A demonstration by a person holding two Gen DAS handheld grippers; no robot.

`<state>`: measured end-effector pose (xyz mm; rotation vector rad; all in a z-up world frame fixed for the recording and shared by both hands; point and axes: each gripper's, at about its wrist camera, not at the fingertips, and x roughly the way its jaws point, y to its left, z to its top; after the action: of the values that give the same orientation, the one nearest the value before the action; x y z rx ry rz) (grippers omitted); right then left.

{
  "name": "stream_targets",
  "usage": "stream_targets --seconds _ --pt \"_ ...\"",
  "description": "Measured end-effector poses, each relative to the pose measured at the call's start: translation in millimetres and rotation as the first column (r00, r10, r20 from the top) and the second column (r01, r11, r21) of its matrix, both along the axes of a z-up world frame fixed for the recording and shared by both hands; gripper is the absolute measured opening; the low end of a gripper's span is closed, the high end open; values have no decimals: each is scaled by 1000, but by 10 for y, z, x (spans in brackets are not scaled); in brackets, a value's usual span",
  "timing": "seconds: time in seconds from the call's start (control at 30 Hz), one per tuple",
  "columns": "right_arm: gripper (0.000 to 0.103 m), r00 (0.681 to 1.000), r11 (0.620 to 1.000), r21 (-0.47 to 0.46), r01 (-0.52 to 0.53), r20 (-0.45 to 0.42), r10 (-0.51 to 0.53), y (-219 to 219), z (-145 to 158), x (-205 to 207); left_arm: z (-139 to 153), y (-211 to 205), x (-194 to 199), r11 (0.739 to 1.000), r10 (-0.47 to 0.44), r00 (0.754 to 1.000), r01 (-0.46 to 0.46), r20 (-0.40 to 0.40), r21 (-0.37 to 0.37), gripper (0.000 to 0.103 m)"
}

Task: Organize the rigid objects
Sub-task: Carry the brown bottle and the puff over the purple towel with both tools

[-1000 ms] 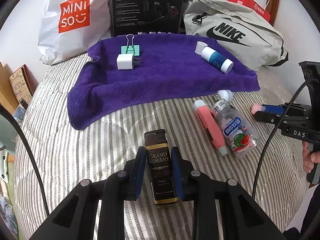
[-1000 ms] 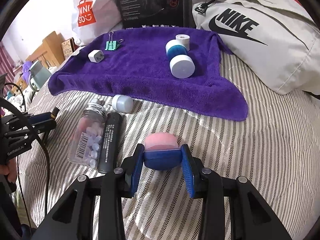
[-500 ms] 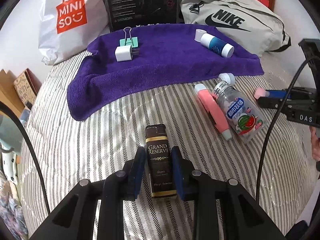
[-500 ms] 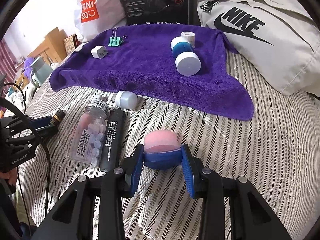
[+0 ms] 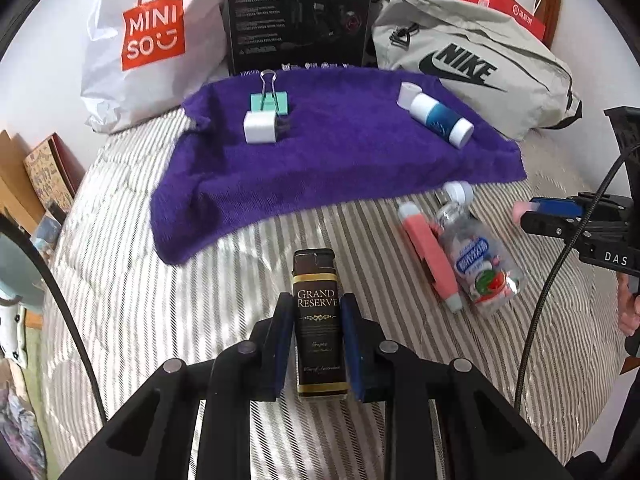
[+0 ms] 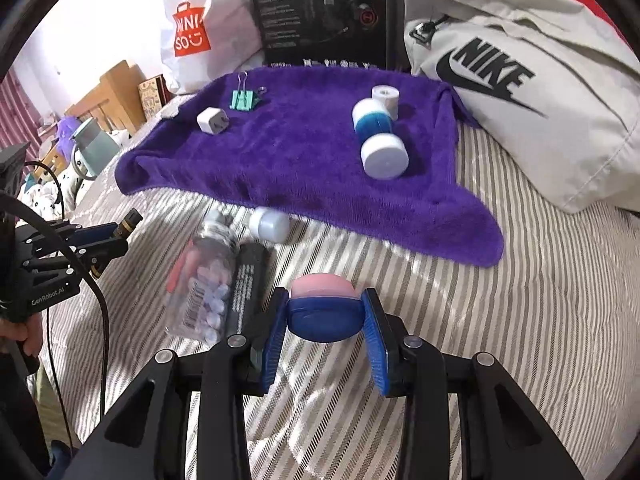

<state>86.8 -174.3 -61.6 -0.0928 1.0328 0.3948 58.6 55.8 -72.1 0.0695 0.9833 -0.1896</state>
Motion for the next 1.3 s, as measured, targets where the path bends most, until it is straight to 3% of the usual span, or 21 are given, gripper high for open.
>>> stream_targets --seconds 0.37,0.63,0.97,1.3 --pt "37 998 998 38 -51 32 50 155 252 262 333 97 325 1000 1 998 0 69 -15 23" --pt "37 998 997 53 -54 41 52 244 309 619 420 113 727 998 -6 997 11 82 -55 23" --pt "37 997 997 31 -76 7 76 409 144 1126 258 3 1269 998 -42 998 44 46 -36 23" --pt "37 992 993 3 -118 -37 118 555 -125 1294 -4 -150 1454 995 -101 995 101 -9 -13 23"
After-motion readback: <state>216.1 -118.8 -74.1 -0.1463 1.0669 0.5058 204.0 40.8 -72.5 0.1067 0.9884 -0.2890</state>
